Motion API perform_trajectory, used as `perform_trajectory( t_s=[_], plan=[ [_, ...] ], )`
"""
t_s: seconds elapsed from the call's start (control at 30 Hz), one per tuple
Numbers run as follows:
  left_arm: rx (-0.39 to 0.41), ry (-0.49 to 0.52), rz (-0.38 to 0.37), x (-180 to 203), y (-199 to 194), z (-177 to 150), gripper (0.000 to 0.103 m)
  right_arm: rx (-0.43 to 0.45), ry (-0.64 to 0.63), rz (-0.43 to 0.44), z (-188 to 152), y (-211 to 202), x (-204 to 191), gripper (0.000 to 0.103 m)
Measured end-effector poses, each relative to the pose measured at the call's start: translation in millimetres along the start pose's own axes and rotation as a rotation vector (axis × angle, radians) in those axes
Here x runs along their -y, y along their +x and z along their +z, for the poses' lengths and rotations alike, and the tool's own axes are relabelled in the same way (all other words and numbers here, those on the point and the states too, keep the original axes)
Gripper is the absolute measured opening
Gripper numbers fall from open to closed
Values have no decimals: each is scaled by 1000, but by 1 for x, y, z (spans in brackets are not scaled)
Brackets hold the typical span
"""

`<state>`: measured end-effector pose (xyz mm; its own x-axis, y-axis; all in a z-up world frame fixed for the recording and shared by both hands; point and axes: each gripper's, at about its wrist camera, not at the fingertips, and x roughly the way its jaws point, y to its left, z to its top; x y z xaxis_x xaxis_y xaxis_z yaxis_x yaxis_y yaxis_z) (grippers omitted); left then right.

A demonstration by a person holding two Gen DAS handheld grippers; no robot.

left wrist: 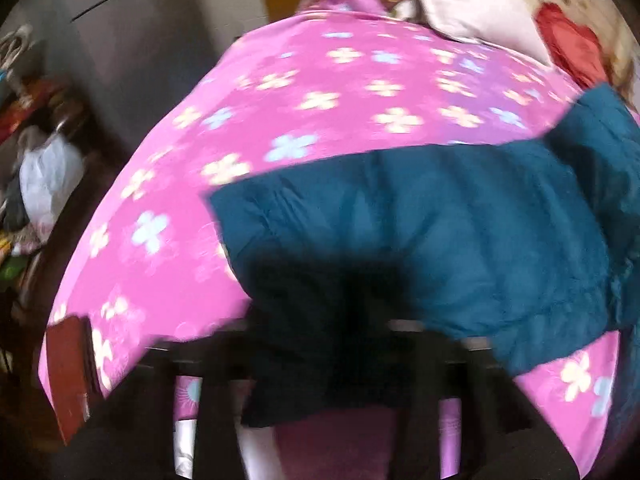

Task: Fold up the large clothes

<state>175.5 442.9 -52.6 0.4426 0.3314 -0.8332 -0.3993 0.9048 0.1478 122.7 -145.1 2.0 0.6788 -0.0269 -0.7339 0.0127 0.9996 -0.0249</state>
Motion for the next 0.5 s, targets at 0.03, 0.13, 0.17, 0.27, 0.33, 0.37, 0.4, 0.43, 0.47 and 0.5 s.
perform_trajectory(
  t_s=[0.03,0.13,0.17,0.27,0.33,0.37,0.4,0.43,0.47,0.5],
  plan=[
    [11,28,9,6,-4,0,11,-2,4,2,0,1,1,103],
    [85,-13,-74,7,-29,4,9,-2,11,-1,0,0,2,103],
    [118,-46,-118,4,-42,6,9,5,13,-5,0,-1,3,103],
    [187,-97,-221,0,-75,14,9,27,21,-27,1,-7,7,103],
    [220,-116,-283,4,-96,20,9,39,25,-57,1,-10,11,103],
    [244,-122,-323,7,-111,24,9,41,25,-82,1,-10,13,103],
    [266,-124,-375,14,-125,28,9,37,24,-105,0,-10,16,103],
    [285,-117,-421,23,-139,34,9,25,24,-132,0,-9,19,103],
    [305,-104,-463,34,-155,37,9,15,26,-145,-1,-8,23,103],
    [320,-91,-497,47,-168,40,9,4,34,-158,-1,-7,27,103]
  ],
)
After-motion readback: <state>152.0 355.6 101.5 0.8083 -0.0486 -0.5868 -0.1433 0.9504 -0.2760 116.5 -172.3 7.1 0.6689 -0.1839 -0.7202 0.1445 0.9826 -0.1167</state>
